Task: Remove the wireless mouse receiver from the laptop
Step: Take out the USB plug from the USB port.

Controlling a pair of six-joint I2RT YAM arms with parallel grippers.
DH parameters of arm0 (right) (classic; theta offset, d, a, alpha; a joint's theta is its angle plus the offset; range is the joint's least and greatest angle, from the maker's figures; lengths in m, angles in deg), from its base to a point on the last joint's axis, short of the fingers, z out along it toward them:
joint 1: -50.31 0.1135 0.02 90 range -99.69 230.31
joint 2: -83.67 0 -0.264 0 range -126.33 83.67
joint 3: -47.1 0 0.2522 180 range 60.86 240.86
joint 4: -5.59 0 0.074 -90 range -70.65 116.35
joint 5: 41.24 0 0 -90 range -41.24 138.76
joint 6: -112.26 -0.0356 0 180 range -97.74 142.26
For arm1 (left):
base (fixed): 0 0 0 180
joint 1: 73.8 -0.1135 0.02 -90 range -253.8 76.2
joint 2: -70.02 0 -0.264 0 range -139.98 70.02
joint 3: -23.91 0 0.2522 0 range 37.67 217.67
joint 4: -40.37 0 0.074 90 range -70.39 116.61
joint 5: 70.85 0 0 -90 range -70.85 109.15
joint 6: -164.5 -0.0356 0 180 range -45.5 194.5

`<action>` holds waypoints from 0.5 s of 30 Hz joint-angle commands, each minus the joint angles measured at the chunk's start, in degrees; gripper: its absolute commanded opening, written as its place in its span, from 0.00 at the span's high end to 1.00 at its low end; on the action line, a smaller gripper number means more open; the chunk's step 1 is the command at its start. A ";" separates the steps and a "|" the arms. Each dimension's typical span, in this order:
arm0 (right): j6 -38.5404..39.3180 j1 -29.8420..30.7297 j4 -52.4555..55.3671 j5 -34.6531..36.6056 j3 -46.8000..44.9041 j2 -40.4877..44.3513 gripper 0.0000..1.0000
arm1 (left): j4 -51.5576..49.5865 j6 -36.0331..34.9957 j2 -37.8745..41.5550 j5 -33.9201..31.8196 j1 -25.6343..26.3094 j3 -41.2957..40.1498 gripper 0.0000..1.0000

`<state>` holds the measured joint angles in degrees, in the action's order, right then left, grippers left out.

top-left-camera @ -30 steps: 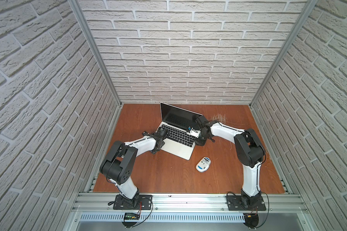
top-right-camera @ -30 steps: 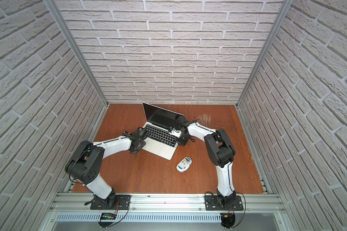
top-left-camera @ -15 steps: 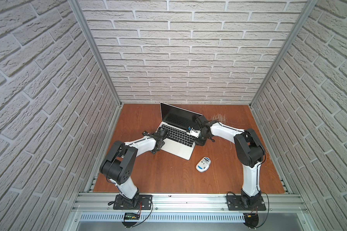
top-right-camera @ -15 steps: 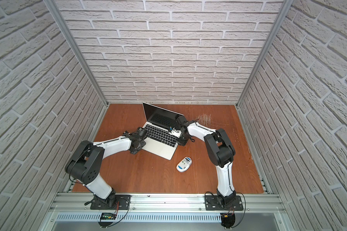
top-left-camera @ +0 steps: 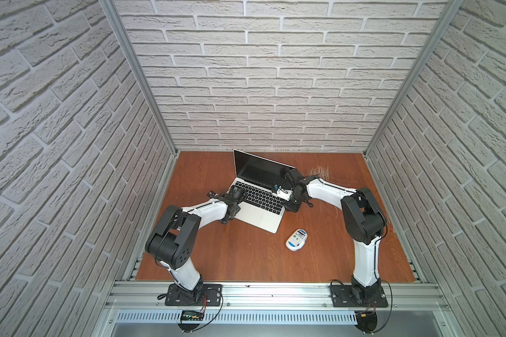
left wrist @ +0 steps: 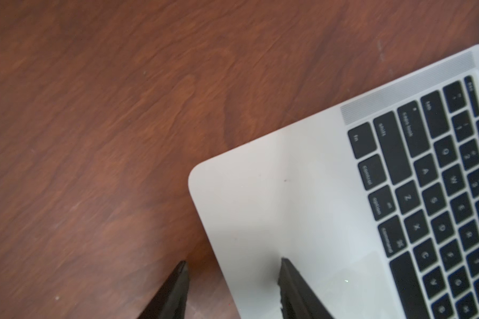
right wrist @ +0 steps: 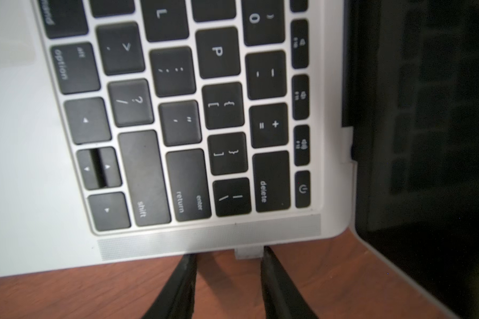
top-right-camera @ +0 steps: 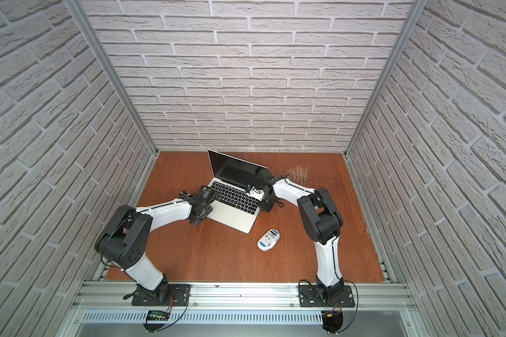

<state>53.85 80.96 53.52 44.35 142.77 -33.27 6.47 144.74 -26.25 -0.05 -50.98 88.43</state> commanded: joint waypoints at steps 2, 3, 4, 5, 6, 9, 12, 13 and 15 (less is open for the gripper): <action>0.86 1.82 0.22 0.95 0.34 -3.07 0.61 | -3.85 -0.84 -5.76 5.06 -0.42 -3.93 0.46; 0.90 1.86 0.10 1.02 0.33 -3.03 0.62 | -3.63 -0.85 -5.89 5.12 -0.45 -4.07 0.46; 0.99 1.88 -0.09 1.06 0.31 -3.09 0.64 | -3.46 -0.89 -6.01 5.14 -0.50 -4.11 0.47; 1.05 1.94 -0.15 1.17 0.33 -2.96 0.65 | -3.33 -0.85 -6.16 5.31 -0.44 -4.17 0.47; 1.10 2.00 -0.22 1.22 0.28 -2.96 0.65 | -3.11 -0.83 -6.29 5.55 -0.49 -4.18 0.47; 1.36 2.25 -0.25 1.34 0.40 -3.05 0.68 | -2.94 -0.97 -6.56 5.85 -0.44 -4.01 0.47; 1.61 2.47 -0.11 1.42 0.37 -3.14 0.75 | -2.95 -1.16 -6.59 5.79 -0.46 -3.83 0.47; 1.67 2.55 -0.08 1.37 0.42 -3.15 0.76 | -2.91 -1.21 -6.68 5.76 -0.44 -3.83 0.47; 1.73 2.57 0.07 1.37 0.51 -3.18 0.81 | -2.92 -1.22 -6.70 5.79 -0.49 -3.84 0.47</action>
<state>54.84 81.27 52.58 47.06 143.49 -33.84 8.72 143.71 -27.38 -1.02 -50.98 88.48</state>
